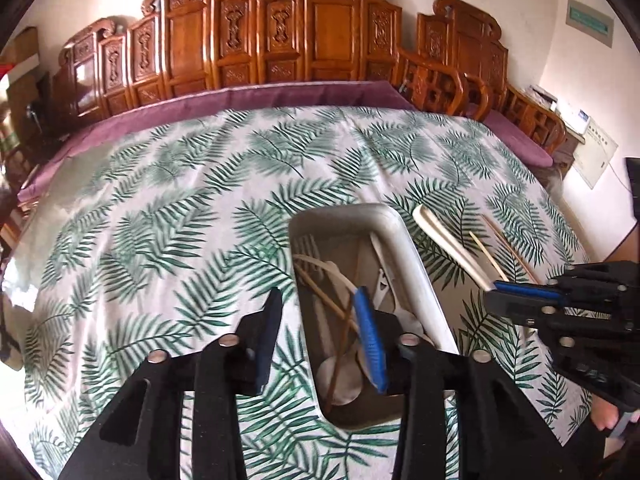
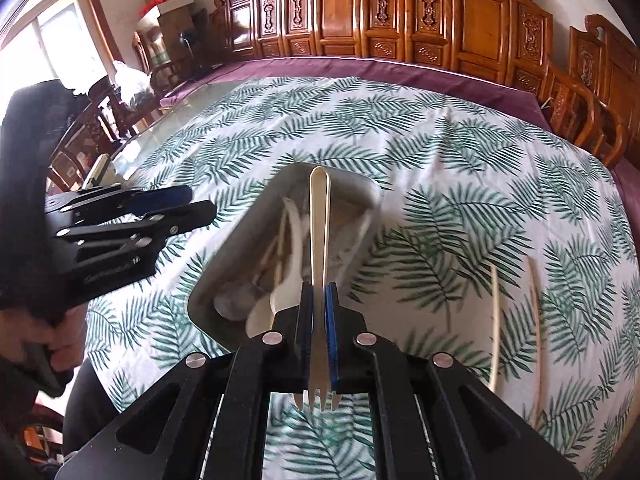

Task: Organize utensils
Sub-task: 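Lower metal spoon and white fork into the tray and open both tools, then move both open tools back toward the remaining wooden chopsticks, then grasp a wooden chopstick with the right tool while the left lowers toward another, then close the left tool on the other wooden chopstick and lift it, then carry both chopsticks over the grey tray with both tools, then lower both chopsticks into the tray and open both tools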

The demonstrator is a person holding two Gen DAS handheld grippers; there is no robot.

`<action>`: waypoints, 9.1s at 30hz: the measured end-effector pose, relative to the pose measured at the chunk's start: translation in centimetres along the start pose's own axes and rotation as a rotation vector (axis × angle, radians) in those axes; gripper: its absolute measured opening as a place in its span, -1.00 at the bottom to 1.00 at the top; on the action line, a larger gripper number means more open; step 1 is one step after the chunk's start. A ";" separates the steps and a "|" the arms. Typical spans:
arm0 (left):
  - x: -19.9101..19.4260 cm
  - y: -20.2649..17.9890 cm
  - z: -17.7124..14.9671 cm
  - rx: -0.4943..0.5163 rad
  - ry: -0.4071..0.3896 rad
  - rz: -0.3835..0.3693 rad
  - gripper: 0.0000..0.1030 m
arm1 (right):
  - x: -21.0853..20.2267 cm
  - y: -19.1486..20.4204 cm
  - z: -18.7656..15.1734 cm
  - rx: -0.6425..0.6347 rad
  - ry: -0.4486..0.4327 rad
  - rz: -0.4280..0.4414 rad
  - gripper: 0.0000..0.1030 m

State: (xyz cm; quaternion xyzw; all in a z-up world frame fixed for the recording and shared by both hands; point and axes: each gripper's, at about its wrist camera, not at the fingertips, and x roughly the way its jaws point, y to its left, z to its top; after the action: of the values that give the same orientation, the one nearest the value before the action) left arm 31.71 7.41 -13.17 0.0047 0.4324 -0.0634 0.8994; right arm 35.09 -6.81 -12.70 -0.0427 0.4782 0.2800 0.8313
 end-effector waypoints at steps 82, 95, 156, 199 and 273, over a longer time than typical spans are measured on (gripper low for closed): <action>2.6 -14.5 -2.0 0.172 0.103 -0.189 0.85 | -4.0 -16.1 -11.5 0.106 0.022 -0.257 0.54; 6.9 -19.5 -0.4 0.224 0.142 -0.186 0.85 | -1.5 -21.1 -11.0 0.110 0.089 -0.203 0.08; 14.6 -24.6 -1.1 0.217 0.320 -0.153 -0.92 | -4.1 -21.0 -17.3 0.225 0.108 -0.237 -0.88; 0.9 -5.3 0.3 -0.021 0.053 -0.100 -0.91 | -8.3 -7.1 -8.2 0.060 -0.037 -0.150 -0.89; -1.6 7.5 -3.6 -0.169 -0.016 0.042 0.62 | 6.0 2.5 0.8 0.047 0.147 -0.027 -0.85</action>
State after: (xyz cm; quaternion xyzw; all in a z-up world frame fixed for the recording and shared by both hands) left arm 28.83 15.26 -14.51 -0.0625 0.4287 -0.0077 0.9013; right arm 36.74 -1.94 -16.69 -0.0499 0.5439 0.2535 0.7984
